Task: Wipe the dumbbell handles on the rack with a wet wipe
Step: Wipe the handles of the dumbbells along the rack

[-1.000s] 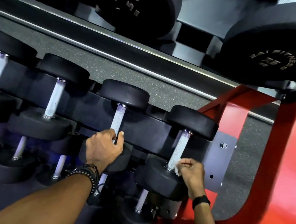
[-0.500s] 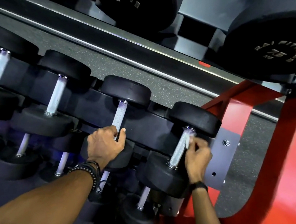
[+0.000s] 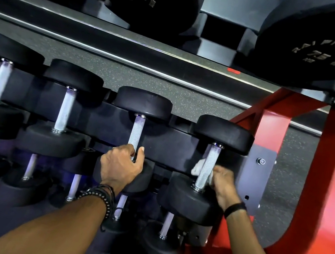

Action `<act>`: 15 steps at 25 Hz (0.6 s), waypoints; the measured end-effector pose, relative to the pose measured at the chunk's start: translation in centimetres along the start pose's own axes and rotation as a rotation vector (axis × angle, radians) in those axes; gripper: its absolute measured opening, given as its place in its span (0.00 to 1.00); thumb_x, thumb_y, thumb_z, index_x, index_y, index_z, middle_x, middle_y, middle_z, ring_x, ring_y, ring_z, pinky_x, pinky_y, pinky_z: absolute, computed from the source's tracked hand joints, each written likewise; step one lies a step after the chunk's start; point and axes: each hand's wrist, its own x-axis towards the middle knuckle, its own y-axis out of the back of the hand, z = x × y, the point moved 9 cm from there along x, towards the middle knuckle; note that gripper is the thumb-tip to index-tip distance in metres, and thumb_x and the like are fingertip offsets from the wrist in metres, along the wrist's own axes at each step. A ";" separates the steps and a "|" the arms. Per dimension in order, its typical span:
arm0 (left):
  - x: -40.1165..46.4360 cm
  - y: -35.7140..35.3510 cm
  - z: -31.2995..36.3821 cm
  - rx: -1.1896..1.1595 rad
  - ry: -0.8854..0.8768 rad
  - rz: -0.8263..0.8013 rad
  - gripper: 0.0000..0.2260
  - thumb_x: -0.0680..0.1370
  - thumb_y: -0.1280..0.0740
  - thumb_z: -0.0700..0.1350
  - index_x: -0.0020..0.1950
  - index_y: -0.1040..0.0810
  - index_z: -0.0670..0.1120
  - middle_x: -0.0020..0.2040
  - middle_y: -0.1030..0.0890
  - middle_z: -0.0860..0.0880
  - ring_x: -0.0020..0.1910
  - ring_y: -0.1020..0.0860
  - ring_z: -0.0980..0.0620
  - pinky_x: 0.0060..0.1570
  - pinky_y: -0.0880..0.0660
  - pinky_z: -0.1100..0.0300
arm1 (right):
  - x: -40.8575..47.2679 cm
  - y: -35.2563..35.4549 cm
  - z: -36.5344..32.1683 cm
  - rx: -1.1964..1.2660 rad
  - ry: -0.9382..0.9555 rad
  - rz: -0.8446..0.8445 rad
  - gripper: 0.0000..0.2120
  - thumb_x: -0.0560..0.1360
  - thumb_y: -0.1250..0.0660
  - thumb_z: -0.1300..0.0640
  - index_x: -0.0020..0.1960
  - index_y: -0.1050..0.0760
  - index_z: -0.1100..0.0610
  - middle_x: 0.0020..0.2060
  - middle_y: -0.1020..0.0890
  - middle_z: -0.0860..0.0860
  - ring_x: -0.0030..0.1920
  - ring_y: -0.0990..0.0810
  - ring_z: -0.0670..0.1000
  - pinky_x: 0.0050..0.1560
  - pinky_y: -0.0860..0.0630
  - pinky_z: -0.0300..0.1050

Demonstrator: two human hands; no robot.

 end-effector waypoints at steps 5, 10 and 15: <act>0.0 0.1 -0.1 -0.003 0.002 0.008 0.19 0.75 0.40 0.59 0.31 0.27 0.46 0.27 0.23 0.49 0.29 0.24 0.41 0.31 0.34 0.57 | 1.2 -0.5 -0.7 0.282 -0.121 -0.130 0.11 0.71 0.38 0.72 0.50 0.21 0.66 0.41 0.16 0.55 0.42 0.19 0.54 0.42 0.23 0.39; -0.1 0.1 -0.1 0.002 0.006 -0.004 0.19 0.74 0.40 0.58 0.31 0.26 0.46 0.27 0.23 0.49 0.29 0.23 0.40 0.31 0.33 0.57 | 1.9 -1.3 -1.3 0.195 -0.149 -0.053 0.07 0.69 0.24 0.57 0.34 0.20 0.57 0.31 0.19 0.52 0.29 0.22 0.47 0.32 0.26 0.41; 0.0 0.0 -0.1 0.007 0.005 -0.003 0.18 0.75 0.37 0.57 0.31 0.26 0.46 0.28 0.23 0.47 0.30 0.23 0.39 0.31 0.32 0.56 | 0.4 -0.5 2.3 -0.122 -0.076 0.050 0.11 0.65 0.24 0.69 0.43 0.22 0.59 0.37 0.19 0.58 0.30 0.22 0.50 0.34 0.24 0.44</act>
